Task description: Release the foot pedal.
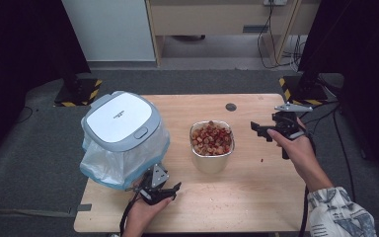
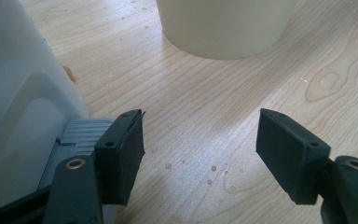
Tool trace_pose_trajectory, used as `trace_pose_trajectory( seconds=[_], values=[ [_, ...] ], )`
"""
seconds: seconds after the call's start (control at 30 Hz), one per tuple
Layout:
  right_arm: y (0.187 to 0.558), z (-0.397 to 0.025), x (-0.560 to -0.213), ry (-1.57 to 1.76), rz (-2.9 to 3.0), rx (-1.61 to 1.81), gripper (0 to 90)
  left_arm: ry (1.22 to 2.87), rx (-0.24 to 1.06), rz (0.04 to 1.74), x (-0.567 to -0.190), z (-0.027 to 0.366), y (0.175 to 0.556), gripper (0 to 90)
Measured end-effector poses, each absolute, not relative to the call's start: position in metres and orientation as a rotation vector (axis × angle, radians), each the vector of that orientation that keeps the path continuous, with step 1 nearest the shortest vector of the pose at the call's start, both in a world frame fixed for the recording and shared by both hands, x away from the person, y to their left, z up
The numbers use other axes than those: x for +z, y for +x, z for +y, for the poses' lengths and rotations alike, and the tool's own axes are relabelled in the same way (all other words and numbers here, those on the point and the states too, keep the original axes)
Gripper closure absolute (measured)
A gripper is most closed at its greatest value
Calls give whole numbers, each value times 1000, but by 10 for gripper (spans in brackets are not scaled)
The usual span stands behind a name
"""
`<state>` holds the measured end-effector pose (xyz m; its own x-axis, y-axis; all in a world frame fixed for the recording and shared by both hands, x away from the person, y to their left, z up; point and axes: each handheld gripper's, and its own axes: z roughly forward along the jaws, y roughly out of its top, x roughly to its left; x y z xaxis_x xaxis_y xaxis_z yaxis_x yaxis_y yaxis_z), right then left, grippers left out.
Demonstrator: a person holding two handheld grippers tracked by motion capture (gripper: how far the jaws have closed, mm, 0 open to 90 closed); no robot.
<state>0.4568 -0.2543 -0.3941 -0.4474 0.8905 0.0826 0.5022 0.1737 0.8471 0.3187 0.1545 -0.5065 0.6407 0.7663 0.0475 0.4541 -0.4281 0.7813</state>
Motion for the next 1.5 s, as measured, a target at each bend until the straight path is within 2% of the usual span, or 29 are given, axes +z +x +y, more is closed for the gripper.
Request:
trace_pose_trajectory(
  seconds=[0.3, 1.1, 1.5],
  values=[
    [438, -272, -426, 1373, 2017, 1182, 66, 2109, 511, 942, -508, 154, 319, 291],
    [406, -296, -479, 1427, 2059, 1055, 65, 2122, 525, 932, -510, 153, 320, 263],
    [413, -299, -499, 1471, 2064, 979, 62, 2129, 525, 926, -510, 153, 320, 261]
  ],
)
